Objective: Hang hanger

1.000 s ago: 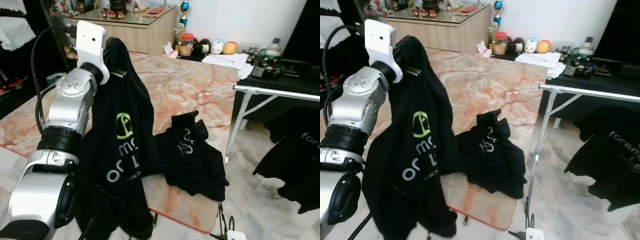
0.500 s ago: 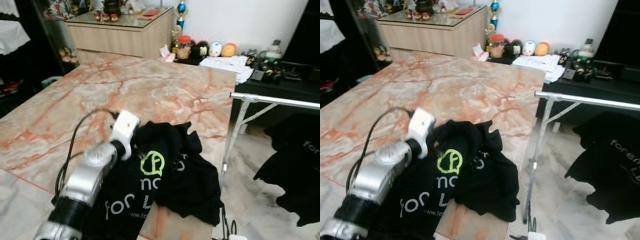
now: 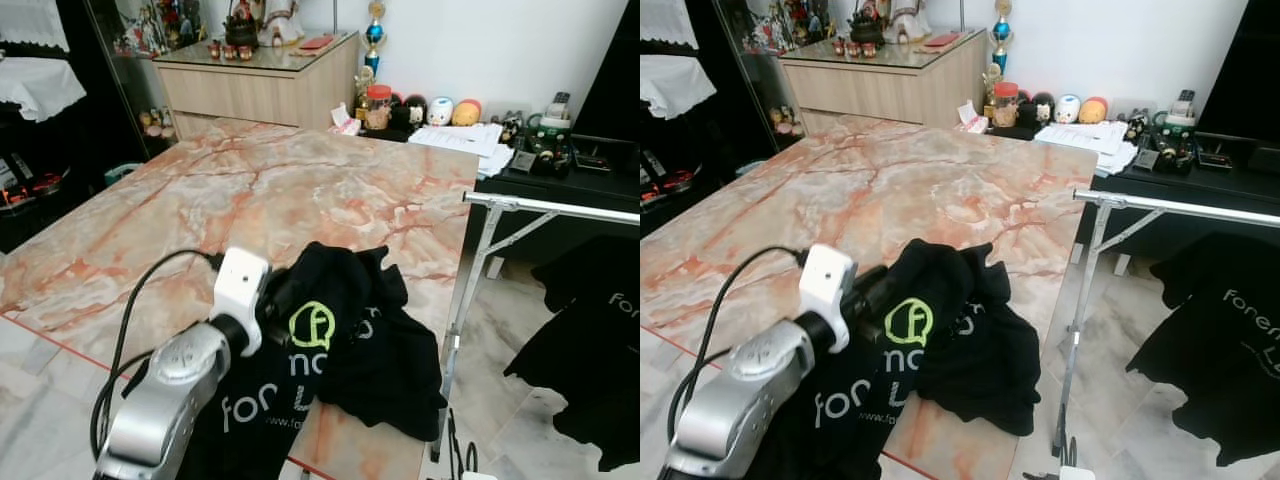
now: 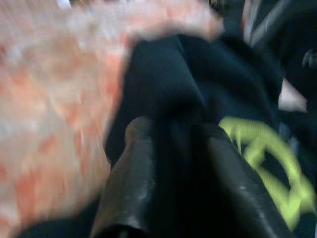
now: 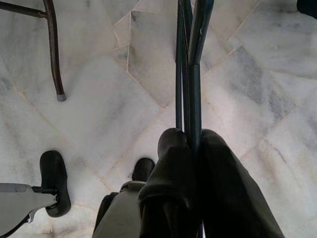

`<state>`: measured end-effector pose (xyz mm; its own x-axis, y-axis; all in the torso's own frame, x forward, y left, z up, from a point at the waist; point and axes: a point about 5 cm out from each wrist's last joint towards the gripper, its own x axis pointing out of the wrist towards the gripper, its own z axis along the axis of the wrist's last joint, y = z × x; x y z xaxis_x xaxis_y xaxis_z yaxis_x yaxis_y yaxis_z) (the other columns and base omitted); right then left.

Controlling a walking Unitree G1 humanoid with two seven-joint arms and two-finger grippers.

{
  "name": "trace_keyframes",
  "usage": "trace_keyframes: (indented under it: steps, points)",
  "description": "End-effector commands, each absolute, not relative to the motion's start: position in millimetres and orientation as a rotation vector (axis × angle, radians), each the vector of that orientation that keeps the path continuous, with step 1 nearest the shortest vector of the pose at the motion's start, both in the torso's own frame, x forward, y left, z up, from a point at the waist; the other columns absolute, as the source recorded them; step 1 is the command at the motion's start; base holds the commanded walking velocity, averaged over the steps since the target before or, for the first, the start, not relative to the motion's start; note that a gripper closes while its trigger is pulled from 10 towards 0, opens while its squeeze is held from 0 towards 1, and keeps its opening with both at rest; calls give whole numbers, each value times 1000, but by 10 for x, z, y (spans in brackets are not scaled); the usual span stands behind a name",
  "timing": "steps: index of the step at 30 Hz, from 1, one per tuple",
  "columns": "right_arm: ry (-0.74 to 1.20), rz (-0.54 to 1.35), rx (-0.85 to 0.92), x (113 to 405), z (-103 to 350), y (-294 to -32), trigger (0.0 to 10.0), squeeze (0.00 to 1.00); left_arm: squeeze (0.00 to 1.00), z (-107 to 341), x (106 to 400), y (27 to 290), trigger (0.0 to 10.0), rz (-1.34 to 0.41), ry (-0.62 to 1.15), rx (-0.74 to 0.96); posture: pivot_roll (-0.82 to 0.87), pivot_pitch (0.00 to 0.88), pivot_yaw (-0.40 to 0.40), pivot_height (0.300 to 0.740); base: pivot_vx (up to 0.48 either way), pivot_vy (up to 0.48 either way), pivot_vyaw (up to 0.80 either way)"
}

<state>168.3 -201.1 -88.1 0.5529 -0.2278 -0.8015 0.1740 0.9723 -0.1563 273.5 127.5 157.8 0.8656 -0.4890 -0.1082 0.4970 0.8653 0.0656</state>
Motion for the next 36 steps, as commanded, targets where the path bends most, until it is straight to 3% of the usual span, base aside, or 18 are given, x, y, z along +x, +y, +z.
trace_keyframes:
  steps: [1,6,9,12,13,14,21,32,36]
  points:
    - [966,-230,-58,1661,-895,-1992,10000,0,1000,1543,2641,1251,10000,-588,132,155,133,12,67,740,0,0,0]
    - [965,-231,-57,1660,-895,-1994,10000,0,1000,1610,2566,1336,10000,-633,102,178,133,13,68,740,0,0,0]
    - [965,-232,-58,1664,-892,-1998,10000,0,1000,1745,2600,1457,10000,-542,43,146,139,22,67,740,0,0,0]
    - [963,-232,-57,1674,-888,-2000,10000,0,1000,1941,2651,1553,10000,-367,-91,-5,144,32,61,740,0,0,0]
    - [962,-232,-57,1676,-887,-2002,10000,0,588,1967,2655,1556,10000,-348,-112,-30,144,33,59,740,0,0,0]
    - [962,-231,-57,1679,-886,-2003,10000,0,0,1994,2662,1563,10000,-303,-140,-81,144,33,59,740,0,0,0]
    - [958,-248,-52,1692,-877,-2025,10000,0,0,1931,2696,1485,10000,-274,-139,-62,133,35,53,740,0,-43,0]
    - [924,-377,85,1723,-845,-2119,10000,0,0,1961,2724,1504,10000,-253,-166,-61,137,39,50,740,0,-480,0]
    - [915,-389,117,1736,-840,-2117,10000,0,0,1952,2718,1494,10000,-252,-168,-70,134,43,50,740,0,-480,-781]
